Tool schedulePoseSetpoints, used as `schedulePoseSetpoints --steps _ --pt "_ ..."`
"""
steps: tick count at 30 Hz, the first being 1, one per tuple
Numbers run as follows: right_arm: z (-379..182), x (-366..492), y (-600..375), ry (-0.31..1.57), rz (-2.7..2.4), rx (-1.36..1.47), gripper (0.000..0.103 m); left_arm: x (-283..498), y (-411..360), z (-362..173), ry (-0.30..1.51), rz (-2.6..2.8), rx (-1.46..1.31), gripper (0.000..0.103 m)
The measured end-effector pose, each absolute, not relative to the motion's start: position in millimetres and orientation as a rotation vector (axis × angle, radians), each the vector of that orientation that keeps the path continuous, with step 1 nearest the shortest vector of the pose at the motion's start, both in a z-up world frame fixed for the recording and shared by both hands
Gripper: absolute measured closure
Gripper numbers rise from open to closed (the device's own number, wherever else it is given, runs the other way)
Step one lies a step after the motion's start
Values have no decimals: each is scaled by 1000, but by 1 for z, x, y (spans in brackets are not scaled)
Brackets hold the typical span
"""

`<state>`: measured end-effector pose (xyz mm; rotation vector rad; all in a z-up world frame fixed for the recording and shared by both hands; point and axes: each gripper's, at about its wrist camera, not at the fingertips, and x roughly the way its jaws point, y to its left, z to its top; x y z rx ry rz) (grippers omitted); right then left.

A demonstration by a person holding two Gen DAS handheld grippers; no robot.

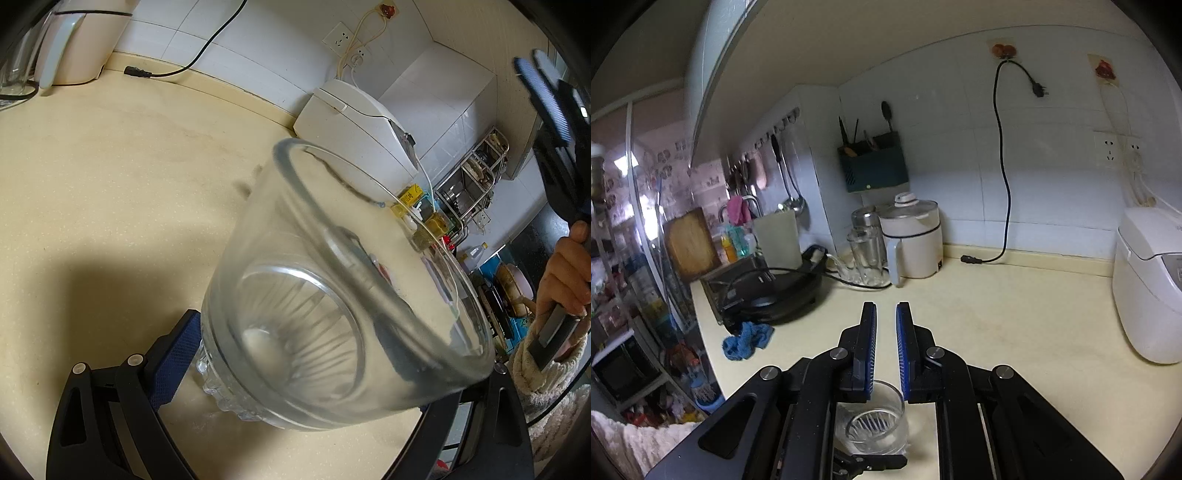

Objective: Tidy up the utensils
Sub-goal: 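Lift the white spoon with the right gripper and carry it toward the glass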

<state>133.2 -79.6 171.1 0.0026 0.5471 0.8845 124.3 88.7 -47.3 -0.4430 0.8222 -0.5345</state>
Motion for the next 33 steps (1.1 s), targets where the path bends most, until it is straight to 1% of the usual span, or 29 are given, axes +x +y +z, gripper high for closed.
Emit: schedulePoseSetpoints --steps 3,7,10,12,14,18,19,20,21,25,27,33 --pt "155 140 -79 594 858 -9 92 124 89 -47 822 -534 -443 8" --pt "119 162 -88 708 780 -36 91 124 89 -47 822 -535 -443 8" --pt "89 194 -102 816 708 17 86 124 88 -47 822 -535 -443 8" --pt "77 215 -112 865 648 59 78 124 89 -47 822 -535 -443 8" --pt "62 245 -123 928 550 104 74 124 88 -47 822 -535 -443 8" --pt "35 294 -130 1063 431 207 70 124 89 -47 822 -535 -443 8" --pt "31 302 -127 1077 412 216 69 124 89 -47 822 -534 -443 8" --pt "26 312 -120 1084 398 207 64 124 88 -47 822 -535 -444 8" --pt "26 315 -116 1085 390 196 62 124 89 -47 822 -535 -444 8" --pt "15 334 -92 1092 315 122 60 124 89 -47 822 -535 -444 8" --pt "6 343 -82 1120 319 97 52 124 89 -47 822 -535 -444 8" --pt "-4 352 -59 1109 236 -63 52 124 89 -47 822 -535 -444 8"
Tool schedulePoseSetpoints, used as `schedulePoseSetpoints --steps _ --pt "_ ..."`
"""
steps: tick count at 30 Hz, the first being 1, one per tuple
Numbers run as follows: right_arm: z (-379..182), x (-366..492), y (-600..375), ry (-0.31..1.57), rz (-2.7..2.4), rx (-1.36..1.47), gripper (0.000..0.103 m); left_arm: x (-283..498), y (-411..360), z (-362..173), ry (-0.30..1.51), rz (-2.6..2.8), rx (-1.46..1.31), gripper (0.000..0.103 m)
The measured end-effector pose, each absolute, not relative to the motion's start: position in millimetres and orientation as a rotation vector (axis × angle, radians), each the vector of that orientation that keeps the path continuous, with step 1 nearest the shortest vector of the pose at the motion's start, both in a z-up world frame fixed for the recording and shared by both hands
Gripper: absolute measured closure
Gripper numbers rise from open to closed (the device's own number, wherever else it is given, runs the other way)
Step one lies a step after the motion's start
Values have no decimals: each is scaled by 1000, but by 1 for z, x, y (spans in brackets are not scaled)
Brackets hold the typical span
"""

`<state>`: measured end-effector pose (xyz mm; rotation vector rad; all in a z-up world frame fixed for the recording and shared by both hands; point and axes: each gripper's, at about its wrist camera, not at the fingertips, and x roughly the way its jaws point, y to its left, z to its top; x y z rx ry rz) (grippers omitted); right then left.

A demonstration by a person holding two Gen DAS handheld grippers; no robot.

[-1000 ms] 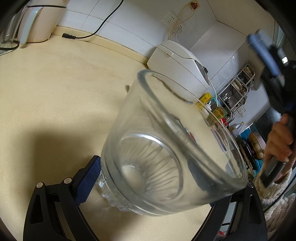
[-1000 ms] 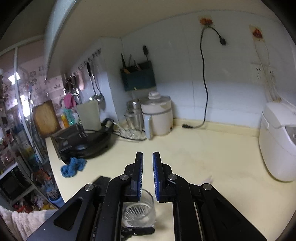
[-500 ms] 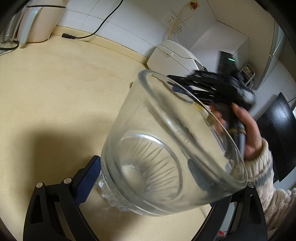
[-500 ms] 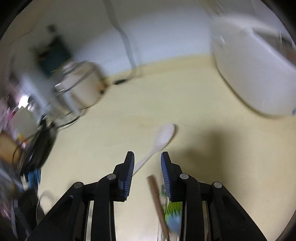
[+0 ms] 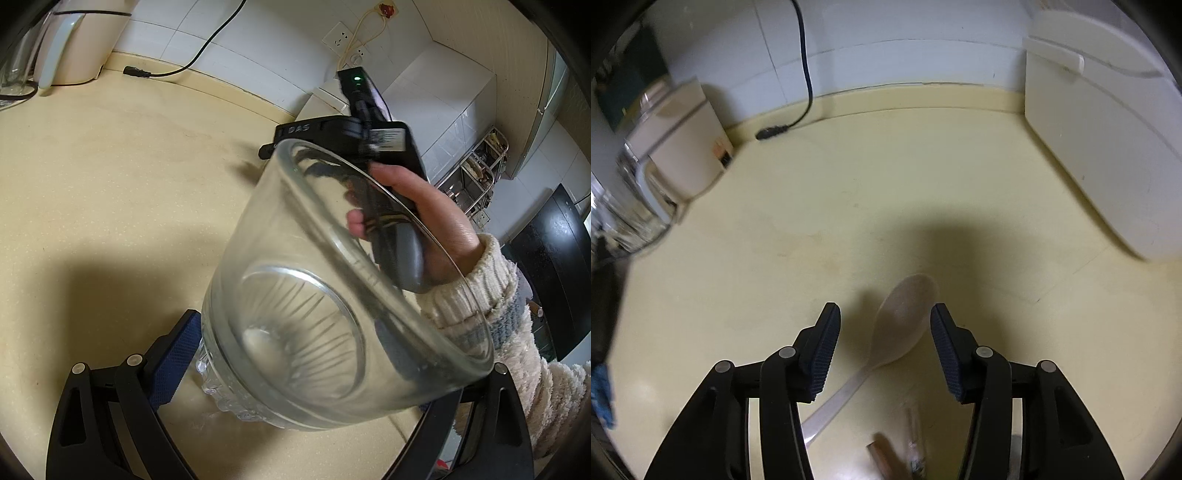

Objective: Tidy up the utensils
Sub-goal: 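Lift the white spoon with the right gripper and carry it toward the glass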

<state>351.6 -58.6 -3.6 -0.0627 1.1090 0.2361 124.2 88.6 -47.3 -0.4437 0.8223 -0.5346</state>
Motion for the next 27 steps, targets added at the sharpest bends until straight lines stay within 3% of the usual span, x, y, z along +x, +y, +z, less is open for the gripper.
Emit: schedulePoseSetpoints --steps 6,14,16,18,23,24,25,27 --pt "-23 363 -62 1152 212 -34 51 124 89 -47 822 -535 -444 8" --pt "-18 356 -72 1053 297 42 51 124 89 -47 822 -535 -444 7" --pt "-19 356 -67 1052 290 -9 56 124 89 -47 822 -535 -444 7" --pt "-20 359 -63 1040 294 -46 70 124 89 -47 822 -535 -444 7" --pt "-22 363 -74 1036 316 6 74 124 89 -47 822 -535 -444 7" --pt "-24 364 -75 1040 328 30 79 124 89 -47 822 -535 -444 7" --pt "-25 365 -76 1050 352 65 94 124 89 -47 822 -534 -444 7" --pt "-22 363 -80 1040 383 109 95 124 89 -47 822 -534 -444 7"
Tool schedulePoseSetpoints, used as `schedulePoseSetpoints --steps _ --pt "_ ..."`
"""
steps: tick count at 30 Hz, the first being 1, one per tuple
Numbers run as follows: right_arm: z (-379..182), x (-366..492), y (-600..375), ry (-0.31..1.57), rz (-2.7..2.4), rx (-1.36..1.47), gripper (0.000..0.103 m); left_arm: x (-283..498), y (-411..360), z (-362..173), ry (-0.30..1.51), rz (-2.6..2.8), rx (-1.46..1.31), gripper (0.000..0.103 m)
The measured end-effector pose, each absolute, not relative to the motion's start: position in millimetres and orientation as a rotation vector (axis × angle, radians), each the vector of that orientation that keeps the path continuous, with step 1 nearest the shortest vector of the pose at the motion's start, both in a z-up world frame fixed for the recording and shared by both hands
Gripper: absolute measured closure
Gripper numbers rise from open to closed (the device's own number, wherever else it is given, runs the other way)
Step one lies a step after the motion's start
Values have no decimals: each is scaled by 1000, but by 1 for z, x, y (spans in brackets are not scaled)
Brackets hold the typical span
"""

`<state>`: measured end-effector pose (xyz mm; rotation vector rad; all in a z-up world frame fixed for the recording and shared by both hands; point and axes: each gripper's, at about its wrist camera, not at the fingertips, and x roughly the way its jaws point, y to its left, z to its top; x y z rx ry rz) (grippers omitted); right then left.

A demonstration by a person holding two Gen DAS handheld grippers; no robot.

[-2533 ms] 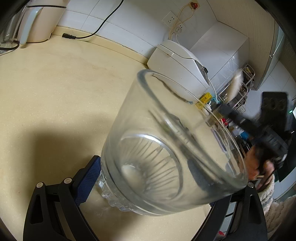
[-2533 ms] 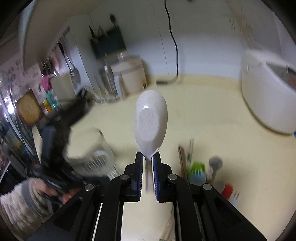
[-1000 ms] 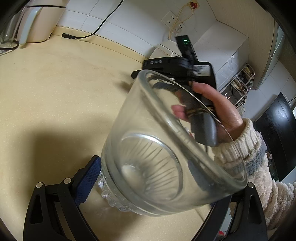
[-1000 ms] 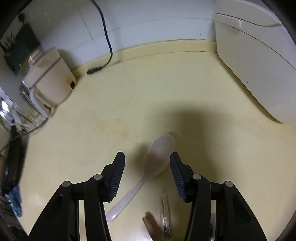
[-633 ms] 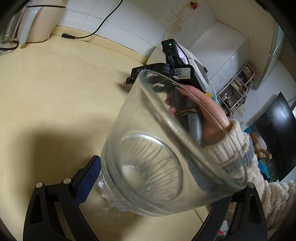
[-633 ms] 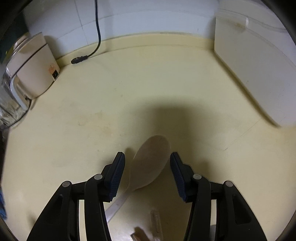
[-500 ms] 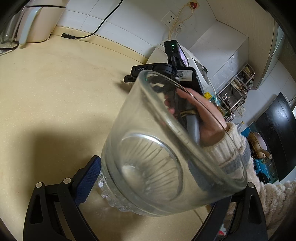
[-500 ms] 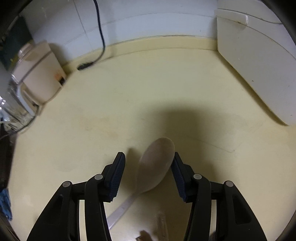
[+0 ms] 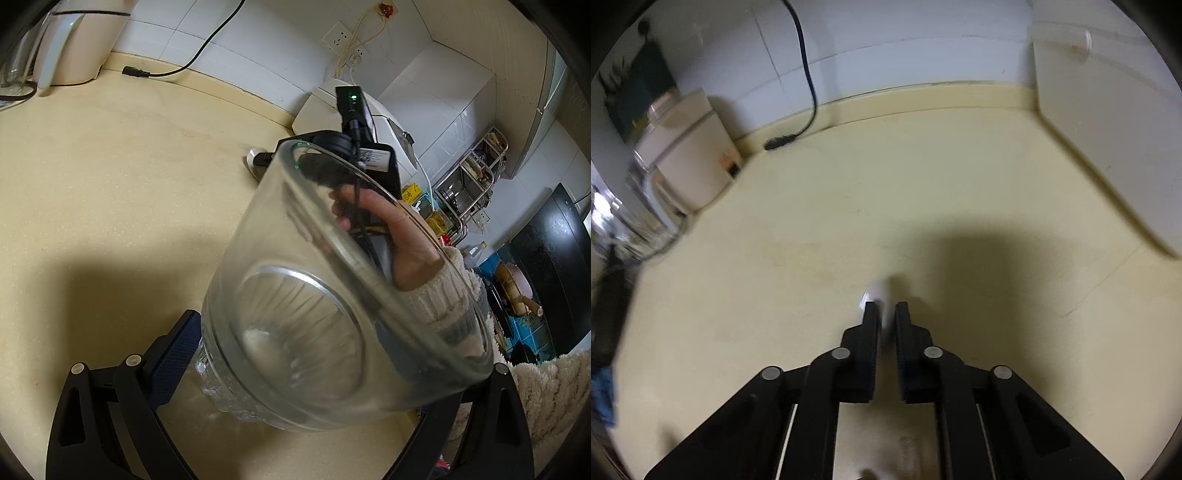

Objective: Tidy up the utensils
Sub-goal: 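Lift the white spoon with the right gripper and carry it toward the glass, then lower the white spoon into the glass held by the left gripper and release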

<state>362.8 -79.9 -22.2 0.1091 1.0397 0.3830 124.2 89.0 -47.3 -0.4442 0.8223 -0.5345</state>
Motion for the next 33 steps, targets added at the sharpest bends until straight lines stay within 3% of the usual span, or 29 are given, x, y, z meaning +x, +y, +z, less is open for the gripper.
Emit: schedulePoseSetpoints --steps 19,33 --pt "14 341 -88 848 681 407 95 124 89 -47 823 -535 -444 7" --pt "115 287 -88 572 815 365 94 124 89 -47 823 -535 -445 7"
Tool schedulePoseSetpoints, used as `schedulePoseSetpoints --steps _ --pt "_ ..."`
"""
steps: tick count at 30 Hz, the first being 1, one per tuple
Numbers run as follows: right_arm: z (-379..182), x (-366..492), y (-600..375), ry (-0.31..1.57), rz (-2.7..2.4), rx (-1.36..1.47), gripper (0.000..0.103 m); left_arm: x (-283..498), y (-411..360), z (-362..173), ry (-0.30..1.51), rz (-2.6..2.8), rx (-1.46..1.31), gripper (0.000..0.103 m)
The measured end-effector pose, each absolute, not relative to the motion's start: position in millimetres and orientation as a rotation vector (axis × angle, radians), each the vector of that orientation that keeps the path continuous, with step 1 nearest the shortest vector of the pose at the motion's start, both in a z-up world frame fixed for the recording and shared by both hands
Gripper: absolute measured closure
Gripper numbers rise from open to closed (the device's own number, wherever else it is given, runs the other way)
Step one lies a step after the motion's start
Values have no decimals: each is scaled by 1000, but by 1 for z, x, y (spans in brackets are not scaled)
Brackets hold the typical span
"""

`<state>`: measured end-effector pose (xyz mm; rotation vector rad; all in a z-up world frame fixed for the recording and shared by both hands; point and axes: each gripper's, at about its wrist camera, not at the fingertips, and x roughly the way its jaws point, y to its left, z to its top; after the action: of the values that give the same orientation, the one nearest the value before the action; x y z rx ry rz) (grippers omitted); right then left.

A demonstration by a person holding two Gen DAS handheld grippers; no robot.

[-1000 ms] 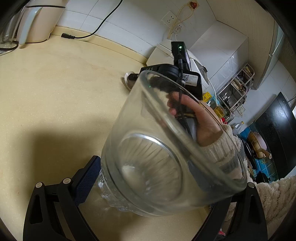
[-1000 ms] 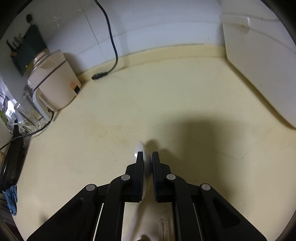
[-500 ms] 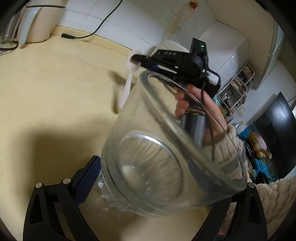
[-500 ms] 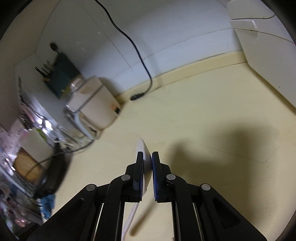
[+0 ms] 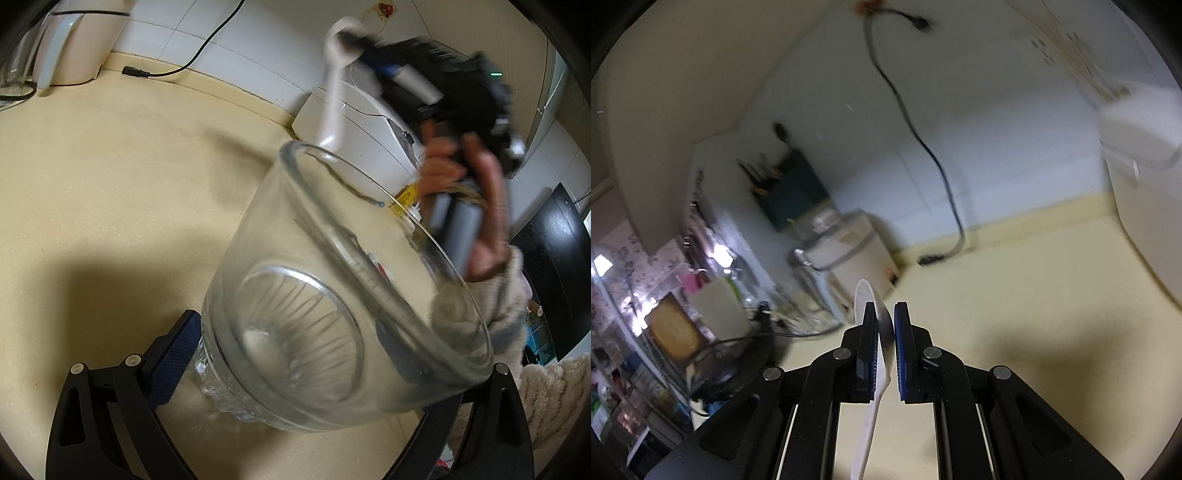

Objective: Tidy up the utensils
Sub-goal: 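Lower the white spoon into the glass held by the left gripper and release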

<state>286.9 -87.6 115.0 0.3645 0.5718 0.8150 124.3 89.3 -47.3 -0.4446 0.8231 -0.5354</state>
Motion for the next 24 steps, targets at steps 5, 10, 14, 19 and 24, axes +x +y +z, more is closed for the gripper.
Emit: schedulePoseSetpoints --steps 5,10,14,19,24 --pt "161 252 -90 504 928 376 94 124 89 -47 823 -535 -445 7" --pt "173 229 -79 522 1012 380 94 124 89 -47 823 -536 -445 7" --pt "163 207 -67 547 1027 338 94 124 89 -47 823 -536 -445 7" --pt "139 185 -53 587 979 235 94 124 89 -47 823 -536 -445 7" --pt "116 173 -41 632 938 150 92 124 89 -47 823 -536 -445 7"
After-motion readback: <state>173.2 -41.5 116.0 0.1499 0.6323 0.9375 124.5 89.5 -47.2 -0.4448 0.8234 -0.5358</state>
